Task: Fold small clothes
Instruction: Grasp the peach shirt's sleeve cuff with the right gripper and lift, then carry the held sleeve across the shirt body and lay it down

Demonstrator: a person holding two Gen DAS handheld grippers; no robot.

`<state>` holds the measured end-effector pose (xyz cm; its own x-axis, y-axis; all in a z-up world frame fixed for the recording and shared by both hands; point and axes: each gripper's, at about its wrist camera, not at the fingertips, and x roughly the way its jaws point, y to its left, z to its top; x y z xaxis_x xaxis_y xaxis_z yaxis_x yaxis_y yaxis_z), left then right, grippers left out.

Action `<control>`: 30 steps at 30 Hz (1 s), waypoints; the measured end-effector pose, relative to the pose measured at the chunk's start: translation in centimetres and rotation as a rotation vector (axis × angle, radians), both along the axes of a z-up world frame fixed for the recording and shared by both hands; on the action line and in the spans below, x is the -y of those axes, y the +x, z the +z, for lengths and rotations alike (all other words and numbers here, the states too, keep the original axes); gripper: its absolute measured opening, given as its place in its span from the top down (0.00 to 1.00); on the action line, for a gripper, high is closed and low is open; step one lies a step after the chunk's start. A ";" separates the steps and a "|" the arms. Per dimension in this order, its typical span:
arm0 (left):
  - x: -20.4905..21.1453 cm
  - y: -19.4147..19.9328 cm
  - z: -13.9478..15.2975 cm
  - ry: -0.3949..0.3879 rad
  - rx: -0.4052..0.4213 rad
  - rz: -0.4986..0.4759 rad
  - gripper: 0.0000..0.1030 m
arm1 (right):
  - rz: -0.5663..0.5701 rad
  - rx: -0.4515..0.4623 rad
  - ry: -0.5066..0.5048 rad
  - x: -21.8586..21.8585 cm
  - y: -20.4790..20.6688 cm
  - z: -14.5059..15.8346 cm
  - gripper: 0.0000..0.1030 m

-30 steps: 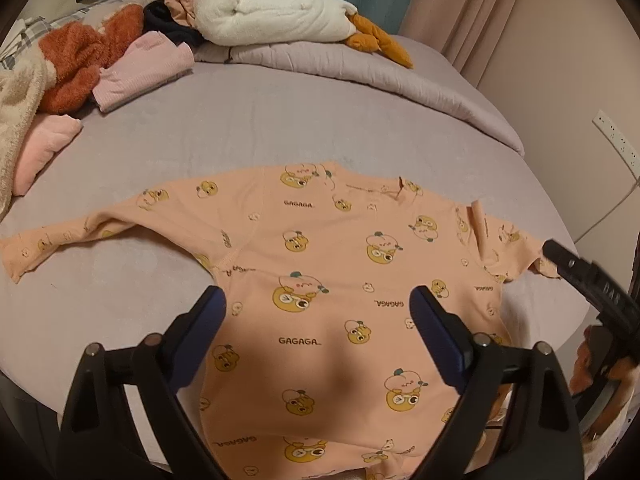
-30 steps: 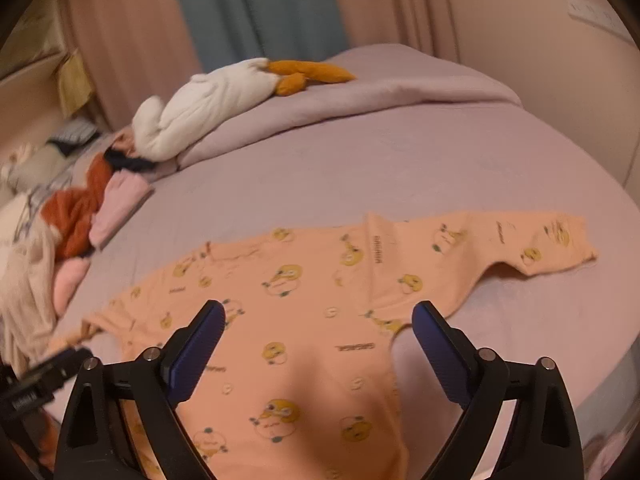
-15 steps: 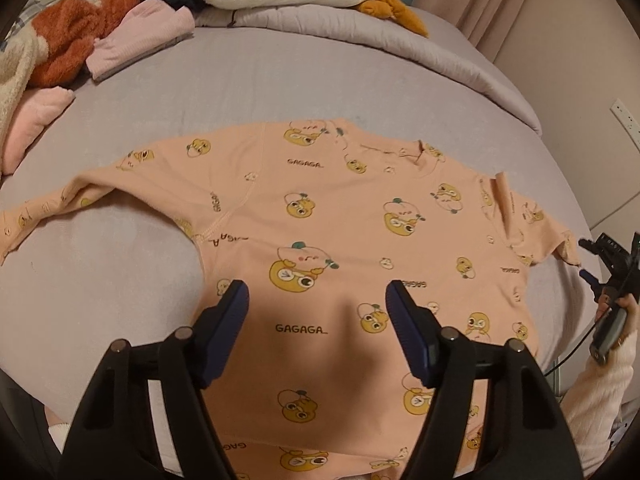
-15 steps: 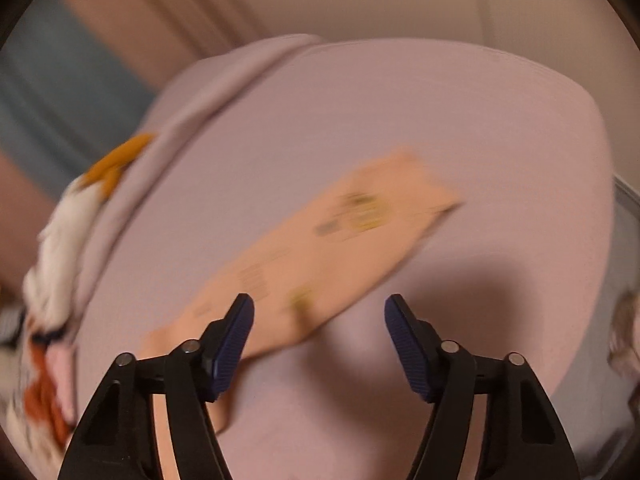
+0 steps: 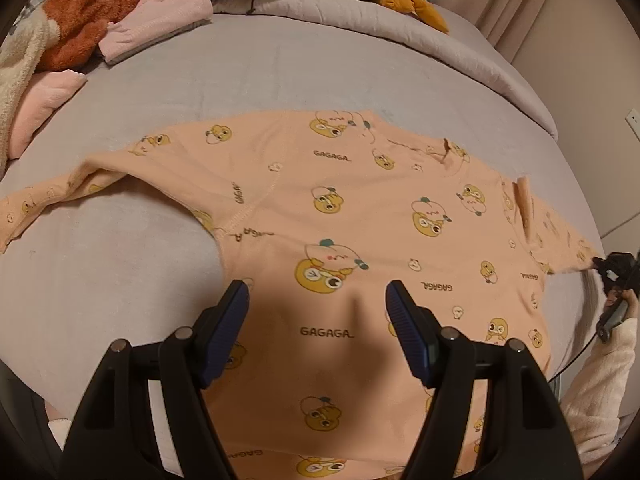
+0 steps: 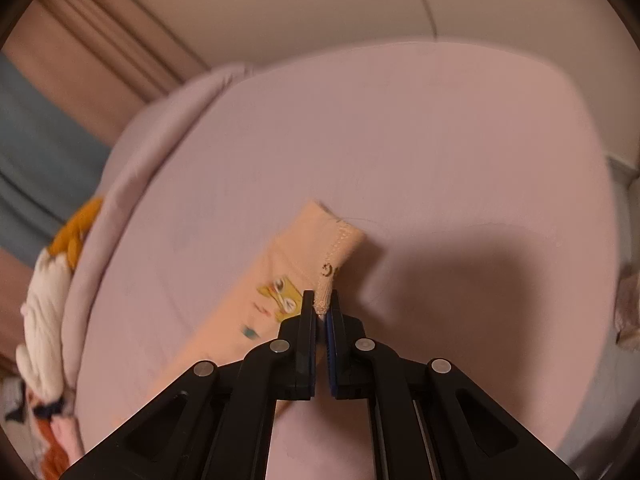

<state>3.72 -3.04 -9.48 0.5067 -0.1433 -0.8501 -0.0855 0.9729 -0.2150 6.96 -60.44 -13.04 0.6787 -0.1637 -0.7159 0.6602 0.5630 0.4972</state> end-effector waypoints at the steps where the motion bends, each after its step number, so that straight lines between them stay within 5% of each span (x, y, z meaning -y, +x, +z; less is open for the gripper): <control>1: -0.2 0.0 0.0 0.002 -0.002 0.004 0.32 | -0.023 0.008 -0.031 0.5 -0.5 0.9 0.95; 6: -1.0 0.1 -0.1 -0.006 -0.002 0.025 0.32 | -0.032 0.059 -0.062 1.2 -1.6 3.4 0.95; 11: -2.2 0.0 0.1 -0.028 0.000 0.057 0.32 | 0.059 0.081 -0.244 -3.2 -0.3 7.4 0.95; 19: -3.9 -0.6 1.0 -0.036 0.030 0.102 0.32 | 0.368 0.236 -0.451 -14.2 0.7 14.8 0.95; 30: -4.9 -1.6 2.1 -0.022 0.052 0.128 0.31 | 0.694 0.294 -0.525 -25.1 2.9 16.5 0.95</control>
